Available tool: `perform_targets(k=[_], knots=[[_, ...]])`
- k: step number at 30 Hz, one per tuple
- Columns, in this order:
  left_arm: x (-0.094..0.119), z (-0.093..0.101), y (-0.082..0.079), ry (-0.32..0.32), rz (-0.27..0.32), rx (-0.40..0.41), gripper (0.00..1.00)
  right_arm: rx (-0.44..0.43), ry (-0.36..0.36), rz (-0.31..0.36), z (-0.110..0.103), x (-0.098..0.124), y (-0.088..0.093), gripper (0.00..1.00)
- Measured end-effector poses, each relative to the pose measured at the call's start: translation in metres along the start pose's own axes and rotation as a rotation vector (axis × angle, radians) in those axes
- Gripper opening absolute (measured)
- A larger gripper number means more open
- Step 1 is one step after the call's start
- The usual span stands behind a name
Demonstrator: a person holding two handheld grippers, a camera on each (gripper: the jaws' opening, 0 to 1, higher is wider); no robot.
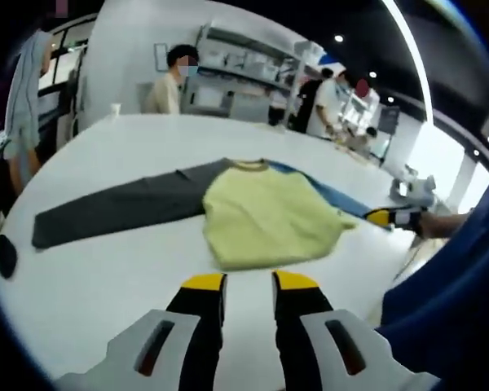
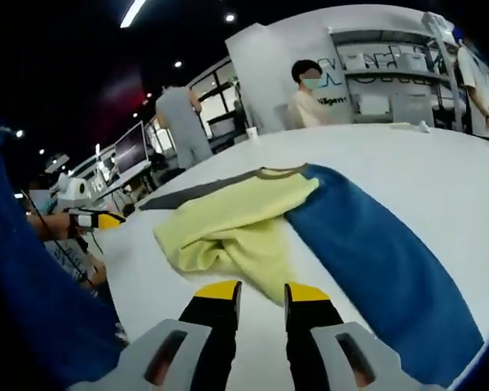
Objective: Fold the garment on the visible template until the final outline fits inside the template.
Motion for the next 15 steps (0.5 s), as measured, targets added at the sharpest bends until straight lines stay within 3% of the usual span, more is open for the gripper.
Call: perform_targets(k=[4, 15], knots=[[0.005, 0.003, 0.000, -0.006, 0.003, 0.005, 0.19, -0.028, -0.022, -0.029, 0.008, -0.005, 0.003, 0.28], [0.016, 0.011, 0.006, -0.040, 0.000, 0.008, 0.18, -0.039, -0.094, -0.080, 0.003, -0.017, 0.011, 0.26]])
Point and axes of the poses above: the point that each gripper's makers call its tool centre point, and the gripper's own axes: x roughly backward along the fingers, z roughly to its right, y roughly out of its underside, the point moved 3 cm from there along x, roughly backward along the fingers, and after that the axes turned 11 degrees about z, right-handed, at the moved point
